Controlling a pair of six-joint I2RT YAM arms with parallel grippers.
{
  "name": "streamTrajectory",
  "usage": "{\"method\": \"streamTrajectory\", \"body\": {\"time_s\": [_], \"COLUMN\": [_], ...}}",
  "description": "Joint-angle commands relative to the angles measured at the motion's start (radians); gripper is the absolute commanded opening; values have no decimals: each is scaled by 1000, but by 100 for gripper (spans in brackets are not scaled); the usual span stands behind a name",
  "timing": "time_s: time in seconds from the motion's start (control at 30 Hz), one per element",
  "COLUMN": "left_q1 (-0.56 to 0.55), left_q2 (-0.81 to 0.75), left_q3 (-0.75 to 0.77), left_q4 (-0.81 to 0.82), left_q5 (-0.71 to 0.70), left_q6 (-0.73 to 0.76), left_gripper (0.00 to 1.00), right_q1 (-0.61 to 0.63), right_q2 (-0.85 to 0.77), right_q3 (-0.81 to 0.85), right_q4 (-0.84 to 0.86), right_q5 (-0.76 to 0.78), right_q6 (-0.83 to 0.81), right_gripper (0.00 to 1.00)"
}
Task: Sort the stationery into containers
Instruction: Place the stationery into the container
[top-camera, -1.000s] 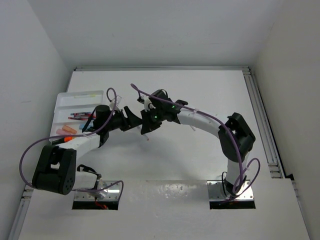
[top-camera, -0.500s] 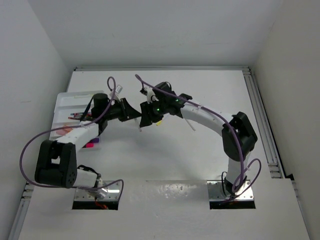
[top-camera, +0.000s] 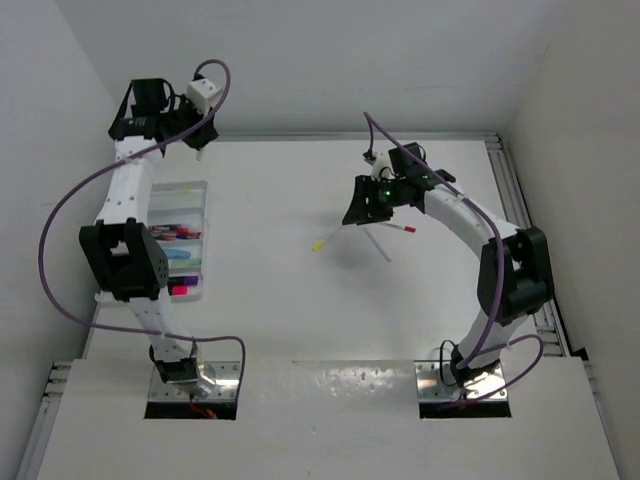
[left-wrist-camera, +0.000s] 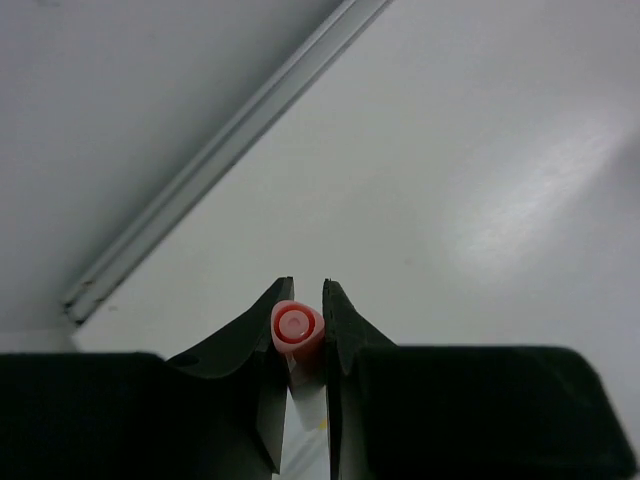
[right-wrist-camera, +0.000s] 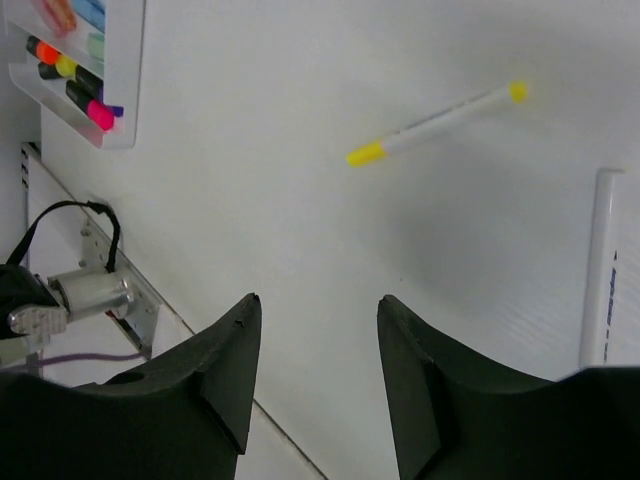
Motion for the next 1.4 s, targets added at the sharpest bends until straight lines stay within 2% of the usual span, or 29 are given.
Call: {"method": "streamTrajectory", "body": {"time_s": [0.0,0.03,0.1,0.23,0.3,0.43,0.97,1.27,1.37], "left_q1": [49,55,61,61,75,77,81,89,89], "left_q2": [163,235,285,331,337,369,449,472,475], "left_q3": [217,271,370,319,273,240,190,192,203], "left_q4": [-320,-396,-429,-422,-399,-368,-435,-429,-420], "left_q5": [-72,-86,-161,-328,-347,-408,-467,-470,-479], "left_q6": [496,556,693,886,934,949,1054,1060,1048], "left_gripper": [3,3,2,0,0,0,0,6,12], "right_q1": [-21,-31,-44,-82,-97,-133,-166,-166,-166], "right_q2": [-24,-23,-21,-16,-10,-1,24,45,45], "right_q3": [-15,-20,-26,-41,-44,-58,-83,-72,-66], "right_q4": [-24,-31,-40,-51,-63,-57,-60,-64,-69], "right_q5": [-50,-47,-43,-7,5,16,13,2,6], "right_q6": [-43,-46,-58,-64,-66,-60,-51,-47,-51], "right_gripper": [49,49,49,49,49,49,49,49,49]}}
